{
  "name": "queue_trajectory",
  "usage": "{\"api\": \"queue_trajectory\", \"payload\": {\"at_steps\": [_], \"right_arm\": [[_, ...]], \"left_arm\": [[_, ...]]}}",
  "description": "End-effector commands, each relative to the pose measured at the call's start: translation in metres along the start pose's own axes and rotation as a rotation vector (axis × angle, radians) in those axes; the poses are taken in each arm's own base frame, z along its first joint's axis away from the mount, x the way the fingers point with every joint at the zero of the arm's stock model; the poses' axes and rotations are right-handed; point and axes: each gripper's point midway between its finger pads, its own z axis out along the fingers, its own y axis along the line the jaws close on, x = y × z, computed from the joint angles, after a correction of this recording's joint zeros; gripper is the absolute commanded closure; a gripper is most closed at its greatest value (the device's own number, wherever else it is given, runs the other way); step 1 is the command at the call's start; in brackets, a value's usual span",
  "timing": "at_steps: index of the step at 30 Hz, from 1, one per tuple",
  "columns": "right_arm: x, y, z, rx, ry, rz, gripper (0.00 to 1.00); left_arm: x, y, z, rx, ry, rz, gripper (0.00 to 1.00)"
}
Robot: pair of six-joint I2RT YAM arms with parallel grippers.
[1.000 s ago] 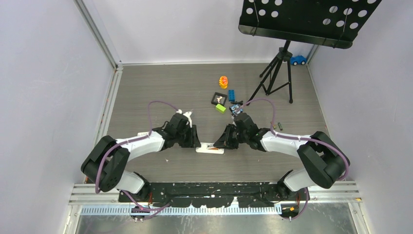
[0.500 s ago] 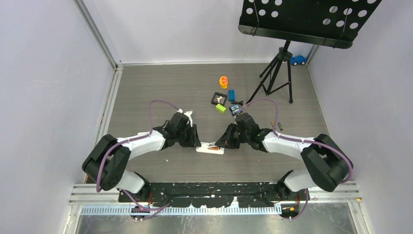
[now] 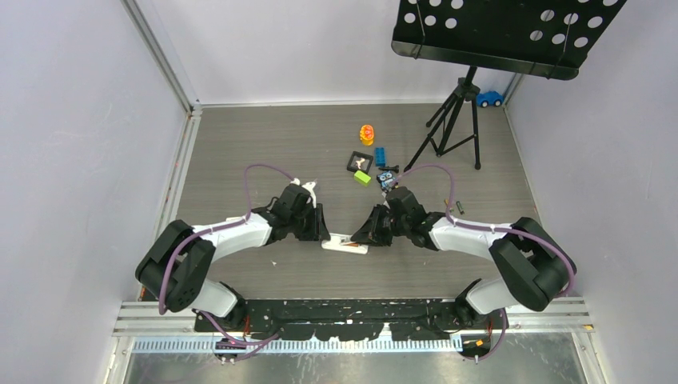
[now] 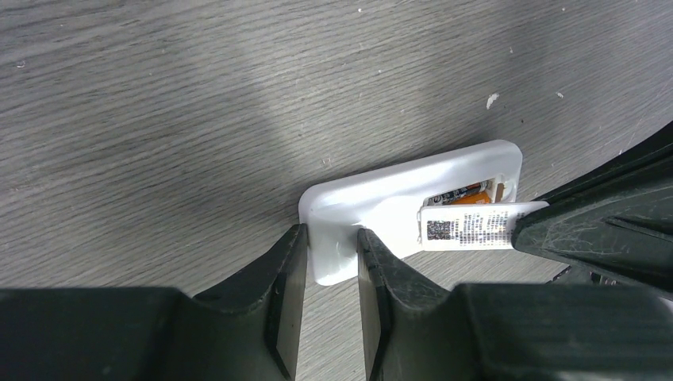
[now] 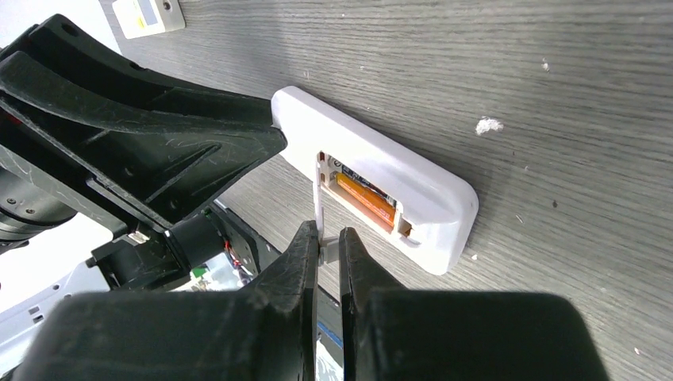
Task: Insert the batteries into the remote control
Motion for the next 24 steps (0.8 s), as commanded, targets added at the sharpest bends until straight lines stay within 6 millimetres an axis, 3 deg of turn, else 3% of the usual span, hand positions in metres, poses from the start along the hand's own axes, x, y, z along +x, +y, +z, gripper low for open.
{"api": "queue_trajectory", "payload": {"at_steps": [1, 17, 24], "right_arm": [[0.001, 0.002, 0.004, -0.015, -0.003, 0.014, 1.0], [-0.003, -0.012, -0.009, 0.066, -0.067, 0.021, 1.0], [-0.002, -0.008, -0.001, 0.026, -0.047, 0.038, 1.0]], "left_arm": [[0.015, 0.018, 0.005, -0.067, 0.053, 0.001, 0.71], [0.011, 0.02, 0.003, -0.089, 0.035, -0.009, 0.73], [0.012, 0.018, 0.005, -0.077, 0.044, -0.016, 0.74]]}}
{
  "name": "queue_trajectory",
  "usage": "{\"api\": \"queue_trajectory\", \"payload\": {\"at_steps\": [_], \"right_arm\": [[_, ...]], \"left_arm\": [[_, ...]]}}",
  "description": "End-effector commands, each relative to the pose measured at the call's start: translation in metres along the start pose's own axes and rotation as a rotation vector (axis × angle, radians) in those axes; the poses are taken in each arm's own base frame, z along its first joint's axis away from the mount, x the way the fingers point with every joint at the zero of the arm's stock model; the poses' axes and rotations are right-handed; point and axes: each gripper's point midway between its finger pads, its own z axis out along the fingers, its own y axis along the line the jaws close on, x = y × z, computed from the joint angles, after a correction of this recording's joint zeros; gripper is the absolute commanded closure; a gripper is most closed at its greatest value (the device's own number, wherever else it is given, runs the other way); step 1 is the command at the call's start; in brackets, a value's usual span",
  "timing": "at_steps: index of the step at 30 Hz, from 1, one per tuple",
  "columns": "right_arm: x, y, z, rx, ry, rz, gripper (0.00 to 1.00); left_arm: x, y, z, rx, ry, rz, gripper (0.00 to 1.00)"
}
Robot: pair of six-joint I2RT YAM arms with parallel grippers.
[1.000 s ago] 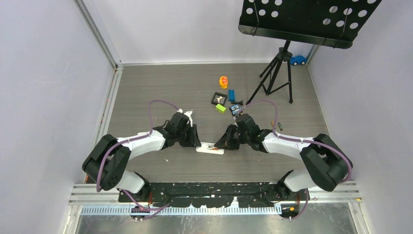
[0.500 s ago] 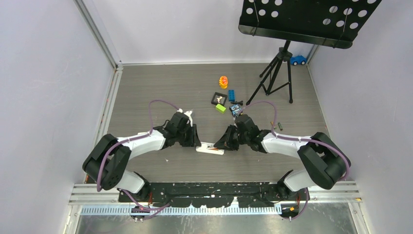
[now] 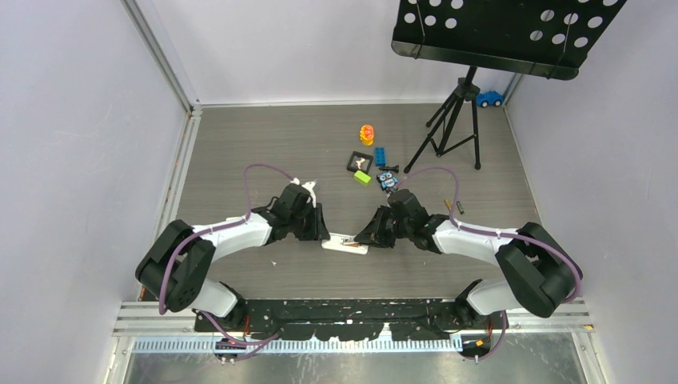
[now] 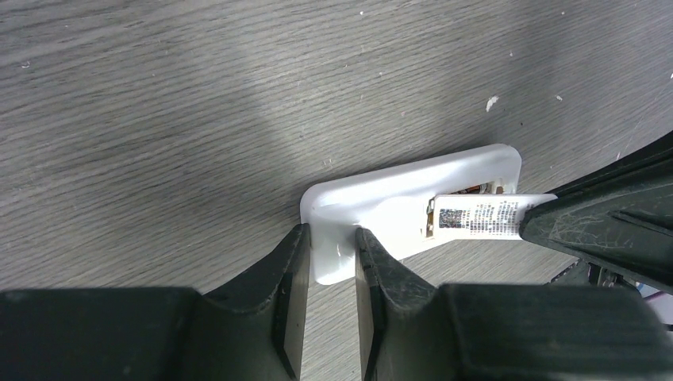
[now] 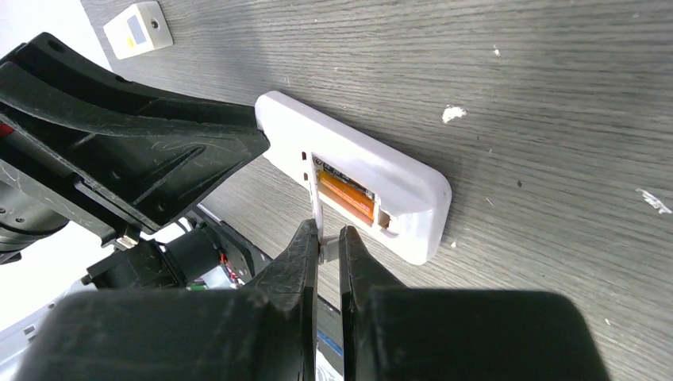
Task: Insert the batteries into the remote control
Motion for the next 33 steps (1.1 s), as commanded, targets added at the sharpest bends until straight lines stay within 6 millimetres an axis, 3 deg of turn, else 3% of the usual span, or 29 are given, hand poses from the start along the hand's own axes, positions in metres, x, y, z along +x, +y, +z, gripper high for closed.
{"api": "queue_trajectory", "payload": {"at_steps": [1, 5, 14, 22, 33], "right_arm": [[0.001, 0.004, 0.006, -0.032, 0.004, 0.018, 1.0], [0.001, 0.013, 0.008, -0.077, 0.012, 0.044, 1.0], [0.004, 0.011, 0.012, -0.076, 0.019, 0.06, 1.0], [-0.002, 0.031, -0.003, -0.173, -0.04, -0.015, 1.0], [-0.001, 0.021, -0.004, -0.124, -0.049, -0.021, 1.0]], "left_arm": [[0.013, 0.017, 0.006, -0.074, 0.048, -0.007, 0.74], [0.013, 0.017, 0.005, -0.073, 0.045, -0.009, 0.74], [0.015, 0.014, 0.006, -0.056, 0.054, -0.025, 0.75], [0.016, 0.018, 0.007, -0.078, 0.057, -0.044, 0.76], [0.018, 0.021, 0.008, -0.107, 0.067, -0.073, 0.77]]}}
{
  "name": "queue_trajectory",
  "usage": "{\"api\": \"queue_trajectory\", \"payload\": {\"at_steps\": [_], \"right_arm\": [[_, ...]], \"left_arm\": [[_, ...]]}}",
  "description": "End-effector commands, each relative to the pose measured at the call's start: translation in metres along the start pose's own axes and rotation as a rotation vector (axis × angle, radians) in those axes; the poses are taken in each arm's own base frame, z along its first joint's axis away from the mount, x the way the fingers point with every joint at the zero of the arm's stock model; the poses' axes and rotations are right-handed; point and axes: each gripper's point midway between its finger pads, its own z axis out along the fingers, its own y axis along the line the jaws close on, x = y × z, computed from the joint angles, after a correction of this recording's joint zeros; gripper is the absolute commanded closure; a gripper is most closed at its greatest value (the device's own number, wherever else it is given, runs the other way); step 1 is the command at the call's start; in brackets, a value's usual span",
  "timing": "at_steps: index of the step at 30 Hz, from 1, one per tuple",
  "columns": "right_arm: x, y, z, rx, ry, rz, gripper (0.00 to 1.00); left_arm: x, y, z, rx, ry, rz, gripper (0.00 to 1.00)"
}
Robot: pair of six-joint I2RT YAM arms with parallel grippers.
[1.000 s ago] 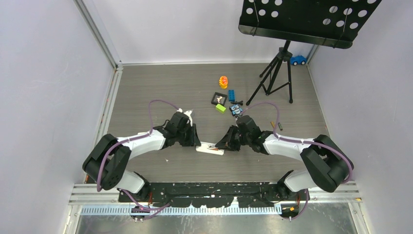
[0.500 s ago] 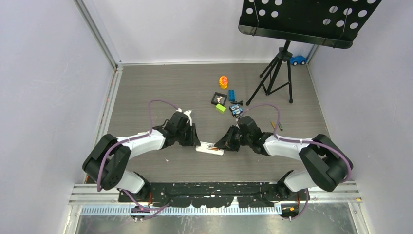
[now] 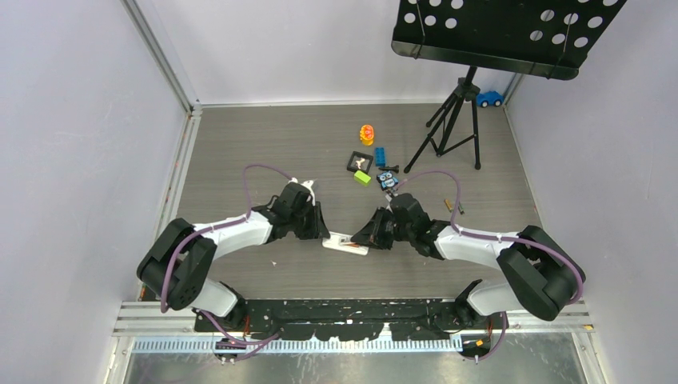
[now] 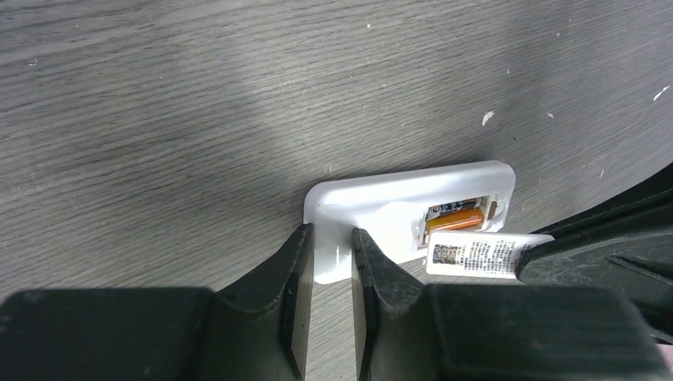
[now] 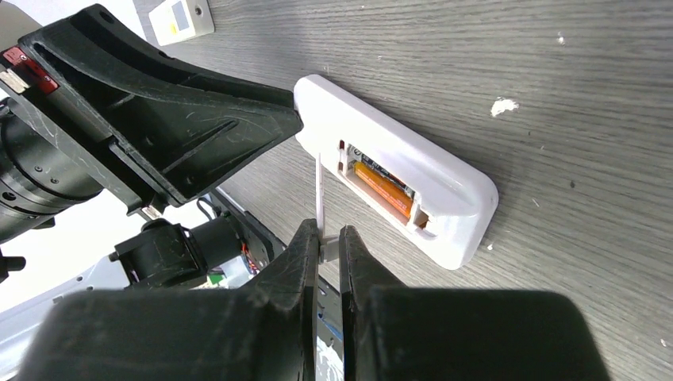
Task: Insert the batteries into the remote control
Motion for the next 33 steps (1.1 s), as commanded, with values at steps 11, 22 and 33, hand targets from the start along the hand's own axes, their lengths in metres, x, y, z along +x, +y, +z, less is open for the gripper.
{"api": "queue_trajectory", "payload": {"at_steps": [11, 22, 33], "right_arm": [[-0.004, -0.011, 0.003, 0.04, -0.043, -0.003, 1.0], [0.002, -0.012, 0.013, 0.03, 0.0, 0.042, 1.0], [0.003, -0.029, 0.013, 0.117, -0.007, 0.085, 0.86]], "left_arm": [[0.02, 0.024, 0.006, -0.108, 0.066, -0.026, 0.78], [0.022, 0.022, 0.007, -0.095, 0.077, -0.039, 0.79], [0.021, 0.021, 0.005, -0.095, 0.07, -0.044, 0.79]]}}
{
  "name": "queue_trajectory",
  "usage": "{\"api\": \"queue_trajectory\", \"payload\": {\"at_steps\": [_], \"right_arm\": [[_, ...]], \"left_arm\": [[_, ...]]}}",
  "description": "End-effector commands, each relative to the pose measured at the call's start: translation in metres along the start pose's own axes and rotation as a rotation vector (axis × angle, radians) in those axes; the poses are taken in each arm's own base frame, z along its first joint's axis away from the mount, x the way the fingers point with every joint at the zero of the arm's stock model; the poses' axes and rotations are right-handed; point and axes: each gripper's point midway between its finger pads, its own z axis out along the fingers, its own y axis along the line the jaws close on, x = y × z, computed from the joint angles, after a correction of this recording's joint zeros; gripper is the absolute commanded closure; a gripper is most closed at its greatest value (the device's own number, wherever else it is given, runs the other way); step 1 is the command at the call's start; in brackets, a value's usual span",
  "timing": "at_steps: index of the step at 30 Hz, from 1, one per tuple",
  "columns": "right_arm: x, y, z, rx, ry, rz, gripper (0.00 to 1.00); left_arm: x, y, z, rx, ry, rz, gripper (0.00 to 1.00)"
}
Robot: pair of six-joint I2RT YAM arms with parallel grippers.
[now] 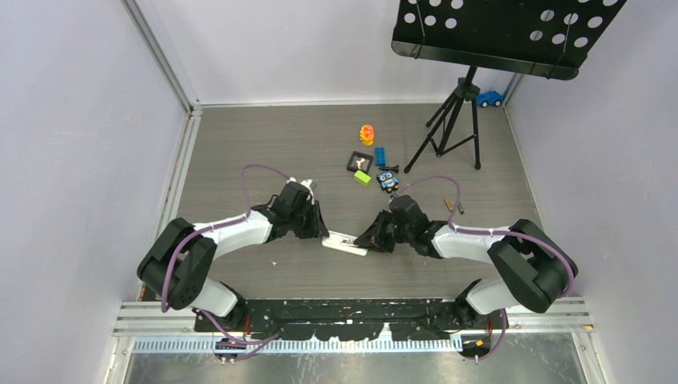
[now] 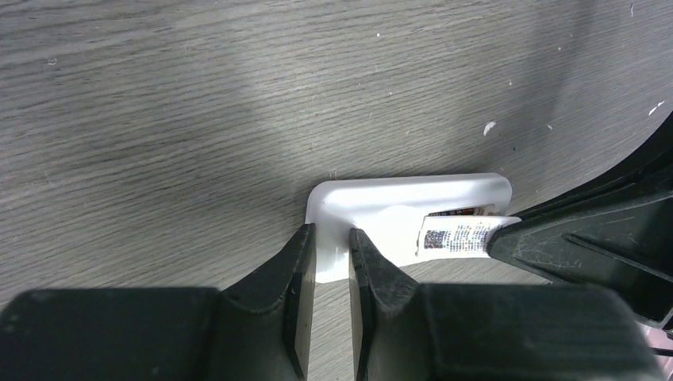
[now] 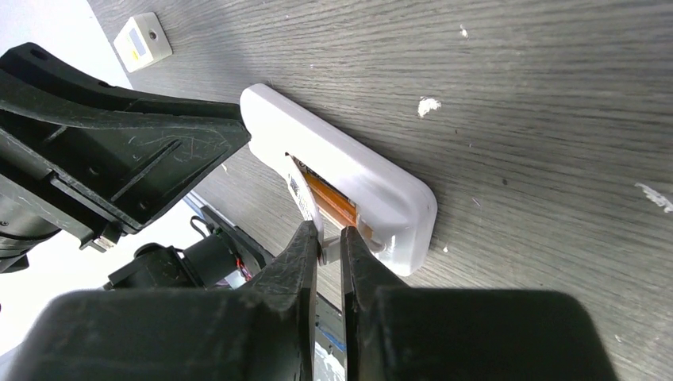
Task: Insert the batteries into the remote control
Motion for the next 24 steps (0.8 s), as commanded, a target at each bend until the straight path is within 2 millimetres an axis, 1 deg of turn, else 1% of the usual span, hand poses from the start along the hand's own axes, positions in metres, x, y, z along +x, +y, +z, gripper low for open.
{"api": "queue_trajectory", "payload": {"at_steps": [1, 5, 10, 14, 16, 21, 23, 24], "right_arm": [[-0.001, -0.004, 0.003, 0.046, -0.024, -0.006, 0.83], [-0.003, 0.001, -0.003, 0.048, -0.032, -0.021, 0.71], [-0.003, 0.004, -0.007, 0.05, -0.031, -0.03, 0.61], [-0.005, 0.005, -0.014, 0.067, -0.045, -0.044, 0.53], [-0.006, 0.001, -0.018, 0.099, -0.052, -0.051, 0.48], [-0.008, 0.0, -0.021, 0.112, -0.06, -0.07, 0.47], [-0.007, 0.0, -0.019, 0.115, -0.055, -0.074, 0.5], [-0.008, 0.0, -0.018, 0.113, -0.053, -0.076, 0.53]], "left_arm": [[0.023, 0.021, 0.004, -0.087, 0.073, -0.012, 0.79], [0.022, 0.023, 0.004, -0.093, 0.071, -0.014, 0.79], [0.021, 0.024, 0.003, -0.098, 0.067, -0.019, 0.79], [0.02, 0.027, 0.002, -0.104, 0.065, -0.021, 0.79], [0.019, 0.027, 0.001, -0.103, 0.064, -0.02, 0.79], [0.018, 0.028, 0.001, -0.105, 0.064, -0.023, 0.79], [0.018, 0.027, 0.001, -0.102, 0.066, -0.024, 0.79], [0.018, 0.027, 0.002, -0.101, 0.066, -0.023, 0.79]]}}
